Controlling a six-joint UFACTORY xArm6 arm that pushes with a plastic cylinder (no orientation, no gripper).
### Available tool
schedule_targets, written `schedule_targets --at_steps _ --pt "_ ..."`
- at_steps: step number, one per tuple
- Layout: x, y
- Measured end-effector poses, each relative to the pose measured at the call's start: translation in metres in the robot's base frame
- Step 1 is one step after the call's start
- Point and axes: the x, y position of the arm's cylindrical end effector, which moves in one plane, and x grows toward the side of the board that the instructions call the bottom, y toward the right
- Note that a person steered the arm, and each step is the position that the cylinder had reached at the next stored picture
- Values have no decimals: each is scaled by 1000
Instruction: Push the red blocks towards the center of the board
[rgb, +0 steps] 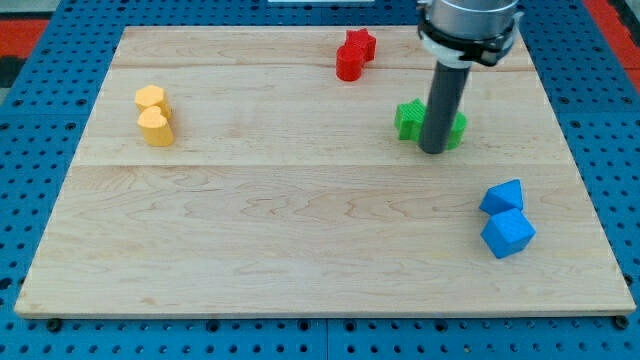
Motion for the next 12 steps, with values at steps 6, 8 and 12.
schedule_targets --at_steps 6,8,12 --pt "-33 -76" --pt "-43 -22" --pt "-35 -59"
